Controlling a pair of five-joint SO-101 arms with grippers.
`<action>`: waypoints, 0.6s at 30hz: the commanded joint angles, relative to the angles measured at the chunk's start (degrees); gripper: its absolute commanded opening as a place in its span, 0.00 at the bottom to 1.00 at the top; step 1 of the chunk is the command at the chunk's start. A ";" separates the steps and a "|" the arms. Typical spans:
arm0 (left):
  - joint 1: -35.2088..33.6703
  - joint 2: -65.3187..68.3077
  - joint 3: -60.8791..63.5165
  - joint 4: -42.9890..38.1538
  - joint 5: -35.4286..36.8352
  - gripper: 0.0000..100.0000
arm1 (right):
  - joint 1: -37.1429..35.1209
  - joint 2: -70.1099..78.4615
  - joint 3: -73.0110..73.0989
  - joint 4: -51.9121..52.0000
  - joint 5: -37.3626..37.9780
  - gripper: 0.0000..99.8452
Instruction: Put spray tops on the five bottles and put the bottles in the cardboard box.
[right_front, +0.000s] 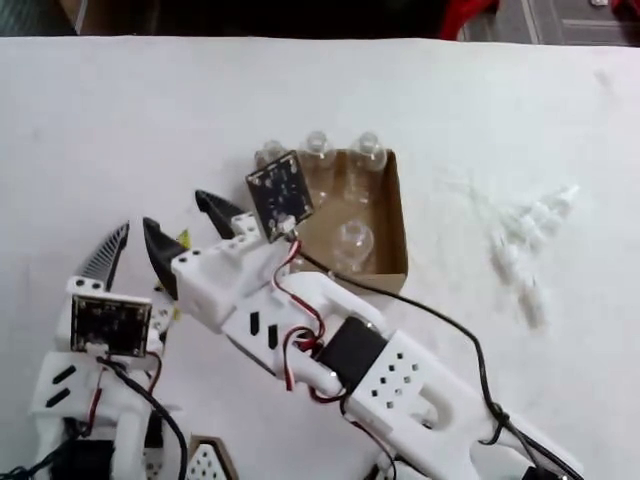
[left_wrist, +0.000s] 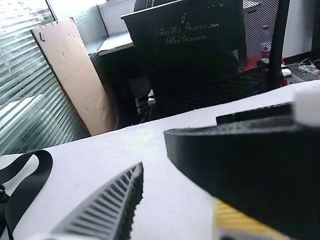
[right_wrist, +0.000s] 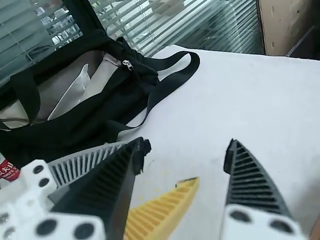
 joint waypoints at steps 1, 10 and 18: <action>-2.42 -0.22 2.46 -7.03 0.53 0.15 | -0.66 -0.04 -2.90 0.13 -0.62 0.24; -2.42 -0.22 3.60 -10.99 0.62 0.10 | -0.66 0.31 -2.90 -0.13 -0.62 0.24; -4.97 -0.22 4.40 -14.33 -1.93 0.02 | -0.57 0.22 -2.73 -0.13 -0.62 0.24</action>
